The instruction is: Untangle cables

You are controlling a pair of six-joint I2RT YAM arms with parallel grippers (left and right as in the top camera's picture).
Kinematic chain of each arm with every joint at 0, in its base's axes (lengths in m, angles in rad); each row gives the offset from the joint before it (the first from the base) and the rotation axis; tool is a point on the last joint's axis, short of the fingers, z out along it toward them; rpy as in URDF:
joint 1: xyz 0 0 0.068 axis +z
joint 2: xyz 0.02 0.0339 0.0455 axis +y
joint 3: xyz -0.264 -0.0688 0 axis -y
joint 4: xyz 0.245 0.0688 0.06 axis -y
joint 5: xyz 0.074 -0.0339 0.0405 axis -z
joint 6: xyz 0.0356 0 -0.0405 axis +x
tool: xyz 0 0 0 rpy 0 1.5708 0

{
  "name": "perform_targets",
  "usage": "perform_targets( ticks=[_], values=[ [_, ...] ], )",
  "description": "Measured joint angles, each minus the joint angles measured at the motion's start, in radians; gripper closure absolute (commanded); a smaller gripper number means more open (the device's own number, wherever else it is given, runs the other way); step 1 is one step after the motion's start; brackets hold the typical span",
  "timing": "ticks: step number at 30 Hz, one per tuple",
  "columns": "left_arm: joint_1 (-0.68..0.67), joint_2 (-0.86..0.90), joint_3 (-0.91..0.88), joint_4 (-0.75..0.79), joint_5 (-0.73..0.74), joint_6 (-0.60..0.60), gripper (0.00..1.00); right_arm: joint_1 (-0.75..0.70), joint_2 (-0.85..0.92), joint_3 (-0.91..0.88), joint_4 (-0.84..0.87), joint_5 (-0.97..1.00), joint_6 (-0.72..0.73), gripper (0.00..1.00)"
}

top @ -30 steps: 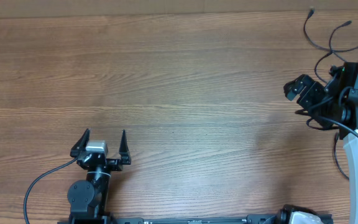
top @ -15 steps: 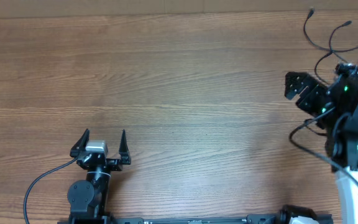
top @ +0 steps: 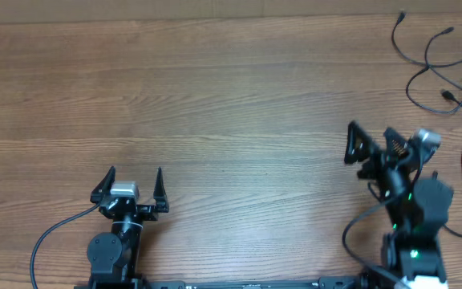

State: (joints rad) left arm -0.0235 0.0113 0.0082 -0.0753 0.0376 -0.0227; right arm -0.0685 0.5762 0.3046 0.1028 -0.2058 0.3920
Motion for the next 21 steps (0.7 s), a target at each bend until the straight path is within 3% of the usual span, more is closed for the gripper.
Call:
perform_targets(
  ticks=[9, 21],
  values=[
    [0.0, 0.0, 0.0, 0.0, 0.0, -0.001, 0.0, 0.039, -0.225, -0.217, 0.148, 0.042, -0.011, 0.0],
    [0.0, 0.0, 0.0, 0.0, 0.0, -0.001, 0.0, 0.057, -0.401, -0.286, 0.06, 0.062, -0.108, 0.0]
  ],
)
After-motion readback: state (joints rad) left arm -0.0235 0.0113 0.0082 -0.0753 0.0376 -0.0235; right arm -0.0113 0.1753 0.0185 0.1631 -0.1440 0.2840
